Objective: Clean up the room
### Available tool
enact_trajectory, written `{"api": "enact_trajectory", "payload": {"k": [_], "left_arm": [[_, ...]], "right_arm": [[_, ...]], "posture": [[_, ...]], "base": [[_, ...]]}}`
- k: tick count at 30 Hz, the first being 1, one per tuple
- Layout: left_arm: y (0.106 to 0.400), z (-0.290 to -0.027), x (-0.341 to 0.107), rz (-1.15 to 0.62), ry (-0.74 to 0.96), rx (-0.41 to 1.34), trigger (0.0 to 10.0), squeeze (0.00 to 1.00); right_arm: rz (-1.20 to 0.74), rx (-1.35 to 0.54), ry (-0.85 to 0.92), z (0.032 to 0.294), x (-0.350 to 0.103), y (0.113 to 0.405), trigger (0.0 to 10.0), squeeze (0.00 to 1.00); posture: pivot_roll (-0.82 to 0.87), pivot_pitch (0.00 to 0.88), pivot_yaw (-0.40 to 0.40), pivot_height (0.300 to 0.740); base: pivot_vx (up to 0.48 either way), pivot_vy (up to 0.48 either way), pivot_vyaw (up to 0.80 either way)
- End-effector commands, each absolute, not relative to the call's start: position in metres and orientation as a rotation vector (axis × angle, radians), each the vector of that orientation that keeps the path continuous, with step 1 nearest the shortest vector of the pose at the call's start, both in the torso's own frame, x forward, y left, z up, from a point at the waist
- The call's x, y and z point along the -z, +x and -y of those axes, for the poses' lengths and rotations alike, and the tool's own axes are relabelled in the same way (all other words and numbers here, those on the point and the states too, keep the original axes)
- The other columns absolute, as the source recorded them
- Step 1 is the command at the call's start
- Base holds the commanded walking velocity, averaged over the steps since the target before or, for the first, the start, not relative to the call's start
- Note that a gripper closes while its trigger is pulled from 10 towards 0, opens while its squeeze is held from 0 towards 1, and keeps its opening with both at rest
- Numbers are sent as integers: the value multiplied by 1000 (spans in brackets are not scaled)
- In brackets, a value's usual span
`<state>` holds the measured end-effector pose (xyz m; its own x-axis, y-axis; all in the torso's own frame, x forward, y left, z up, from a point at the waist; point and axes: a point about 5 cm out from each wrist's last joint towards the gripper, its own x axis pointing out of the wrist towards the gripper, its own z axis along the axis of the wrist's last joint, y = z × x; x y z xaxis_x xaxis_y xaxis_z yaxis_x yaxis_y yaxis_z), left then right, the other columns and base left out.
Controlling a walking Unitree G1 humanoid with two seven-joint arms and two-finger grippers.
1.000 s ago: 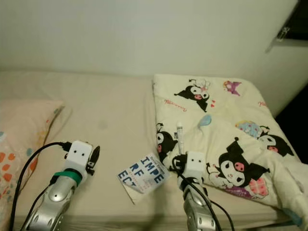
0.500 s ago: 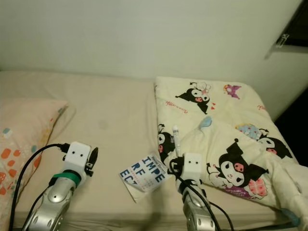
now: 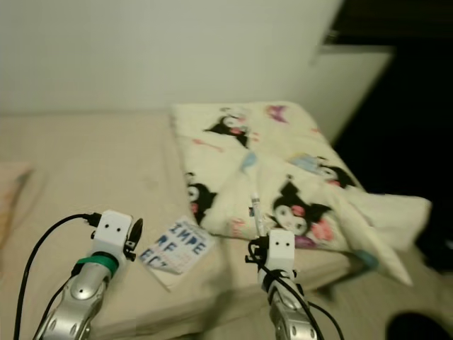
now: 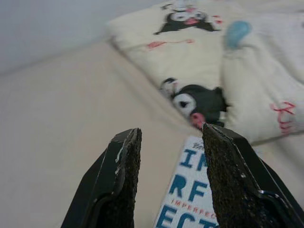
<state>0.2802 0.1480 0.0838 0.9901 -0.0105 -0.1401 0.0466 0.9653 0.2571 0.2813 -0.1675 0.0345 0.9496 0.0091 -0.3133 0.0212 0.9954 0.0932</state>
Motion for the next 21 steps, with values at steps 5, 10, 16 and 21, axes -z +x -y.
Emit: {"api": "enact_trajectory", "payload": {"k": [5, 10, 16, 21], "left_arm": [[281, -146, -79, -167, 258, 29, 10000, 0], [282, -148, -80, -166, 258, 23, 10000, 0], [283, -149, -80, -167, 258, 18, 10000, 0], [283, -149, -80, -167, 257, 18, 10000, 0]], "right_arm": [[-333, 37, 91, 175, -33, 278, 10000, 0], [-334, 42, 94, 176, -33, 279, 10000, 0], [-336, 43, 92, 176, -33, 281, 10000, 0], [-338, 45, 93, 177, -33, 281, 10000, 0]], "posture": [[115, 0, -35, 740], [118, 0, -38, 740], [118, 0, -41, 740], [118, 0, -41, 740]], "base": [[0, 0, -800], [0, 0, -800], [0, 0, -800], [0, 0, -800]]}}
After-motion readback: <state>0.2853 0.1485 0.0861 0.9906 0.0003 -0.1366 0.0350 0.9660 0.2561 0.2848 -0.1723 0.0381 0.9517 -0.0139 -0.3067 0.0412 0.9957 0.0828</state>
